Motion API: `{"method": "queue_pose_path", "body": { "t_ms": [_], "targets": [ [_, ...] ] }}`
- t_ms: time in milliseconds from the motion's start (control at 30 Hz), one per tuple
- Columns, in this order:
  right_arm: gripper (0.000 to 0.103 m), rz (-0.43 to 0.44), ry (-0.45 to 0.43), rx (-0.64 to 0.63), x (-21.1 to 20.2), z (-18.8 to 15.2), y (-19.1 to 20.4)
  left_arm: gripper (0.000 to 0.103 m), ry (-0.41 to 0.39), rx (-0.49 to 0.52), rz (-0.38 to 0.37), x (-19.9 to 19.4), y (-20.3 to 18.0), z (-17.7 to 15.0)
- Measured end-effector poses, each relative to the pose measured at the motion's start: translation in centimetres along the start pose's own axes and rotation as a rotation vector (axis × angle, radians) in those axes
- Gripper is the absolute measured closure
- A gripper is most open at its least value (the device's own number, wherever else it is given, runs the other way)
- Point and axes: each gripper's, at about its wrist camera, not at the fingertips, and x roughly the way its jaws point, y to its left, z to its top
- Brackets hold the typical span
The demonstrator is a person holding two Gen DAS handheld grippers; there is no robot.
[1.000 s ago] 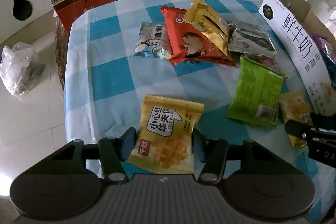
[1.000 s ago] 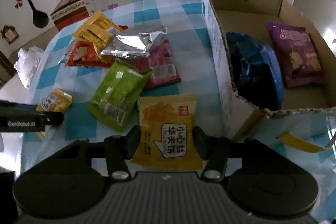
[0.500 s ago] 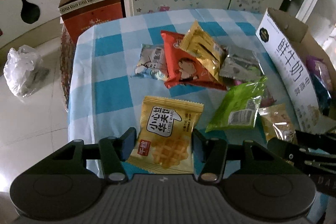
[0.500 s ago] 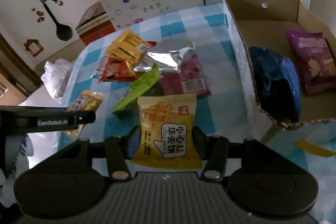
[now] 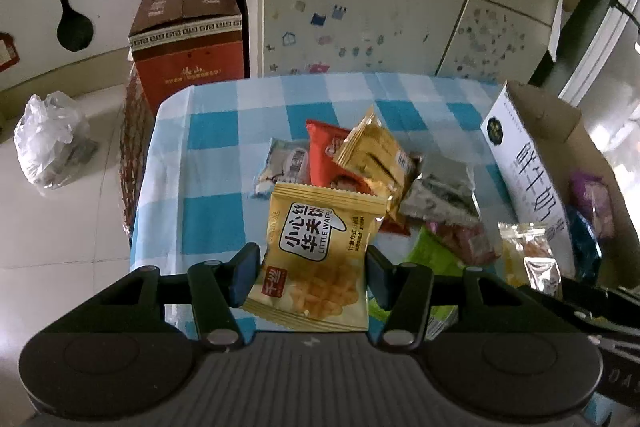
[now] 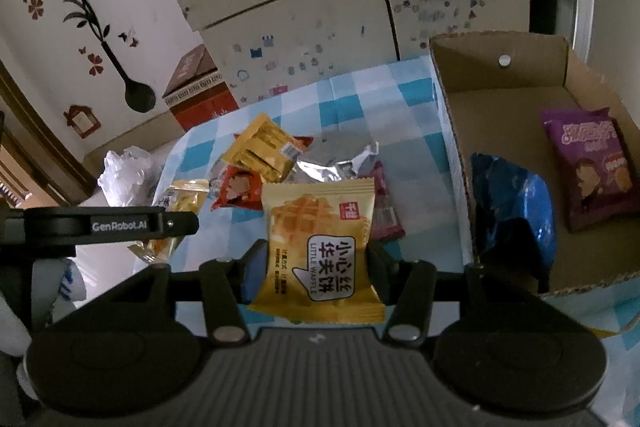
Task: Organize snacks
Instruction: 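Grasp the yellow waffle packet with the right tool, then carry the yellow waffle packet into the box and open the right tool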
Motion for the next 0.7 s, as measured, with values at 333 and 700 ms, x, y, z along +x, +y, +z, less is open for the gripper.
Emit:
{"method": "queue_pose_path", "body": {
  "t_ms": [333,700],
  "targets": [
    [0.05,0.011,-0.038,0.011,-1.4,1.4,-0.6,0.041,-0.04,-0.018,-0.017,-0.6,-1.6,1.1],
    [0.05,-0.048,-0.095,0.066,-3.4,3.4,-3.2,0.041,-0.085,0.012,-0.06,-1.1,-4.5,1.6]
  ]
}}
